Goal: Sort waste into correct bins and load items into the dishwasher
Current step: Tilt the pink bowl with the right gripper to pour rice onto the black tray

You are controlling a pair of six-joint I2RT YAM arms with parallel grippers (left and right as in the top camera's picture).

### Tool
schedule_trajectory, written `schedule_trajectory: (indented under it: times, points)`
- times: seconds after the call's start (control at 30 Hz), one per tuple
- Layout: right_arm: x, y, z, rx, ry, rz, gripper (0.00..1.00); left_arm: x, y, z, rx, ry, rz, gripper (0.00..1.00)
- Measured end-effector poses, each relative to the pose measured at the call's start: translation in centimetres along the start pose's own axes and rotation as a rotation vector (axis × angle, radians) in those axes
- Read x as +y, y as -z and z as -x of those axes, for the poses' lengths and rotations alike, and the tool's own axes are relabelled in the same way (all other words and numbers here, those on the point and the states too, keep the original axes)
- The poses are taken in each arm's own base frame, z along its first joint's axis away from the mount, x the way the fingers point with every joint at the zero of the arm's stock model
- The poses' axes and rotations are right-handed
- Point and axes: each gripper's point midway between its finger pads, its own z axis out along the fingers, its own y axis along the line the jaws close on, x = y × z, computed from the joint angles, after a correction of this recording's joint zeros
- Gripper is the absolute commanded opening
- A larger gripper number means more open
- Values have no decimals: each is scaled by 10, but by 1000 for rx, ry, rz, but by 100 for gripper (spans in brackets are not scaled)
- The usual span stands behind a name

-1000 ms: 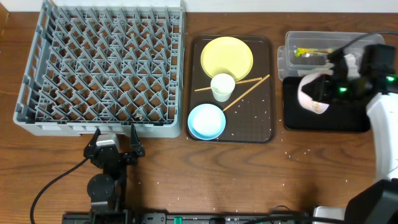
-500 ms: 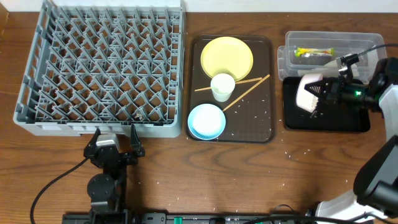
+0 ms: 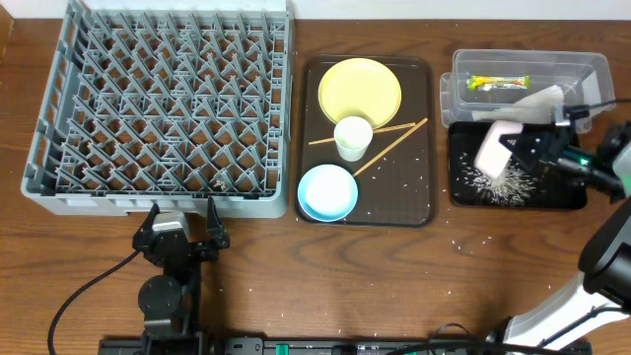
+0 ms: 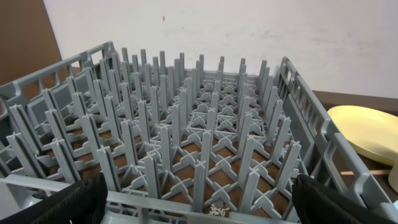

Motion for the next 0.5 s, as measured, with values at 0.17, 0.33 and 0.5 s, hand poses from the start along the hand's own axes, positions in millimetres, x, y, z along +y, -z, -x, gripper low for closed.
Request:
schedule_trajectory:
  times: [0.17,0.33,0.5]
  points:
    - [4,21,12,-81,-34,67,1,0,0,0,0,0,0,96]
    - [8,36,21,-138,-41,114,1,0,0,0,0,0,0,96]
    - [10,40,23,-156,-41,129,1,0,0,0,0,0,0,96]
